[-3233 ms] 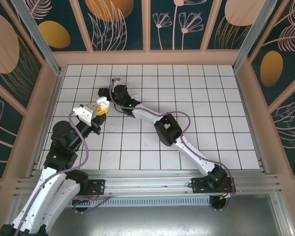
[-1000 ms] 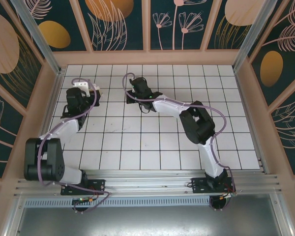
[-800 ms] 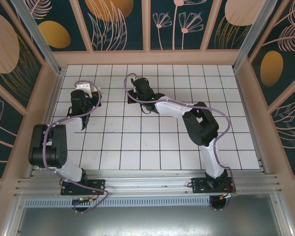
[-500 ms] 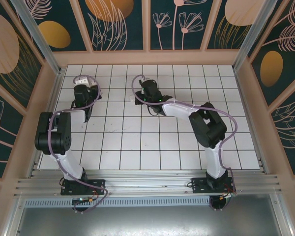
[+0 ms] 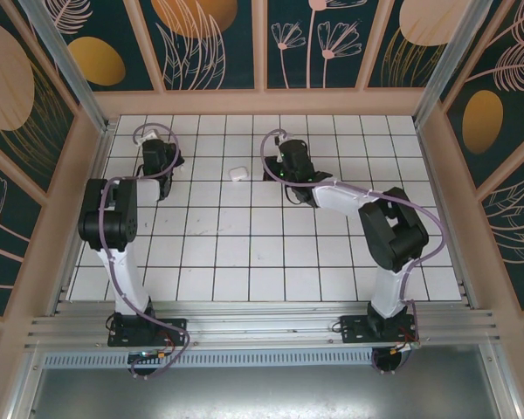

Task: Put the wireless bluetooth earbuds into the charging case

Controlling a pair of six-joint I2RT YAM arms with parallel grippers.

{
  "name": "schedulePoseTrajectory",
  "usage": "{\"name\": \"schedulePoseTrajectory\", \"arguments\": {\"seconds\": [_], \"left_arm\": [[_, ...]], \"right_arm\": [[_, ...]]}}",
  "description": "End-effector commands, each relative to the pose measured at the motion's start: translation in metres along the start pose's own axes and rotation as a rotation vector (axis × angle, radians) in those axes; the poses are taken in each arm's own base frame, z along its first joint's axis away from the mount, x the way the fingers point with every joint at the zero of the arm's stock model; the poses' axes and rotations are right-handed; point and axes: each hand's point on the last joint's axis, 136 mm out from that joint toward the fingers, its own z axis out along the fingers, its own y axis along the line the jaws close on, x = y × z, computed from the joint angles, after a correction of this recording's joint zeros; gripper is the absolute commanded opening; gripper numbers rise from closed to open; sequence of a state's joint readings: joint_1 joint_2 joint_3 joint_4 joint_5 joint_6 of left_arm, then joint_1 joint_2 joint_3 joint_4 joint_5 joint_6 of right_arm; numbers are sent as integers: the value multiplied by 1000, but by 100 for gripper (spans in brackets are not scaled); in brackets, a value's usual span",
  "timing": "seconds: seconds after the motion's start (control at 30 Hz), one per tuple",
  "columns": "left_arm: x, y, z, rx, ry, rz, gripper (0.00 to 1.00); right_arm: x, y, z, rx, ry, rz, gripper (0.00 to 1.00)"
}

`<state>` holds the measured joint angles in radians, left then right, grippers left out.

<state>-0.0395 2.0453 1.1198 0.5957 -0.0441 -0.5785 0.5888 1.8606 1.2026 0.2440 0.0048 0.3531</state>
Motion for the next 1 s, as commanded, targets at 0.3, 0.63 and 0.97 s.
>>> {"name": "schedulePoseTrajectory", "arguments": {"seconds": [0.3,0.63,0.97], "left_arm": [[35,11,35,-74,146,-85,0],[57,7,44,-106,227,-67,0],[72,-1,20,-127,228,-60,0]], "right_arm": [[-24,-3,-29,-44,-90,8,0],[-33,-26,-47,-14,-126,22,0],[-34,-35,-65,-8,-144,33,0]]}}
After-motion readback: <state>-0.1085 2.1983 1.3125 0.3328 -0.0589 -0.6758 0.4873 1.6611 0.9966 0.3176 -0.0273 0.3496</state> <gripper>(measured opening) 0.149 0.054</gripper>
